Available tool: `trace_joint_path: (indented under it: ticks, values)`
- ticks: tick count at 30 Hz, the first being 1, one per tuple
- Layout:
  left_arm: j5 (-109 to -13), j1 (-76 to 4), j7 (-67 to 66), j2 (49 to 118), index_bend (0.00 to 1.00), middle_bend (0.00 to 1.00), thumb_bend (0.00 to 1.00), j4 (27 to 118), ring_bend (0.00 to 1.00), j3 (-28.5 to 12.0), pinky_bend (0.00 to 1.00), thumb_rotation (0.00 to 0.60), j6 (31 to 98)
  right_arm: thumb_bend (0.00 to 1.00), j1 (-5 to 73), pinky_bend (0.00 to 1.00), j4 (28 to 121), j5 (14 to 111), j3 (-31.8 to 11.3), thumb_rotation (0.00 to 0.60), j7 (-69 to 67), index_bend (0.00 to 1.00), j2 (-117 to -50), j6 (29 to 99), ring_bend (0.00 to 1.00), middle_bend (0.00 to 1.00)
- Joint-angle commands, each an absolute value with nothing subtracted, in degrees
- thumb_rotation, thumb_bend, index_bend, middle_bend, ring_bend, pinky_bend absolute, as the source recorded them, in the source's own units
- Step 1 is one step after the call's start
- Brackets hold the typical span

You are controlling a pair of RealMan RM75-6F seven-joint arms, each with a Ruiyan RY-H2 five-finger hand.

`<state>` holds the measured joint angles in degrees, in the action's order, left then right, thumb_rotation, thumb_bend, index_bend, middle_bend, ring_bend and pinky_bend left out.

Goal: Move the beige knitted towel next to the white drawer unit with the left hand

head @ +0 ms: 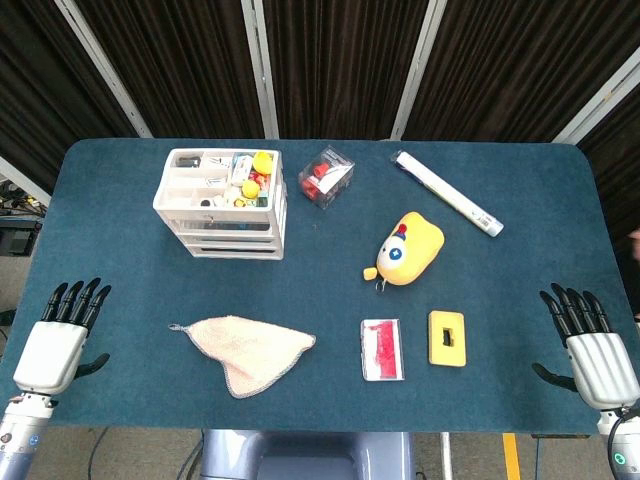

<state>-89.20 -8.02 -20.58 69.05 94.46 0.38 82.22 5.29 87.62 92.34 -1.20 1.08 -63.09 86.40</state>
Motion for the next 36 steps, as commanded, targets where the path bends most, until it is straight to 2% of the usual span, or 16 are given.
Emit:
trace_joint_path:
  ticks: [1,20,26,30,36]
  values:
    - [-89.2,-8.0,-20.6,69.0,0.00,0.00,0.06,94.5,0.00,0.4,0.00,0.600,82.2,0.01,5.3,0.00,87.6,92.4,-1.2,0.600,1.1,0.00,-63.1,86.4,0.00,0.00]
    - [-88.9,-8.4,-20.5,68.8,0.00,0.00,0.07,95.3,0.00,0.9,0.00,0.600,80.7,0.01,5.4,0.00,87.9,92.1,-1.3,0.600,1.2,0.00,-63.2,86.0,0.00,0.00]
    - [-88.7,-10.8,-21.4,68.6,0.00,0.00,0.13,97.0,0.00,0.5,0.01,0.600,77.0,0.01,5.3,0.00,88.0,91.7,-1.3,0.600,1.1,0.00,-63.2,85.9,0.00,0.00]
    - [-88.7,-13.9,-24.0,69.7,0.00,0.00,0.17,98.5,0.00,-0.7,0.12,0.600,73.5,0.01,5.3,0.00,88.0,91.8,-1.3,0.600,0.8,0.00,-63.0,86.1,0.00,0.00]
    - [-85.3,-17.9,-29.6,73.7,0.09,0.06,0.17,100.9,0.04,-2.0,0.15,0.600,67.2,0.01,5.2,0.00,88.1,91.9,-1.2,0.600,0.9,0.00,-63.0,86.1,0.00,0.00]
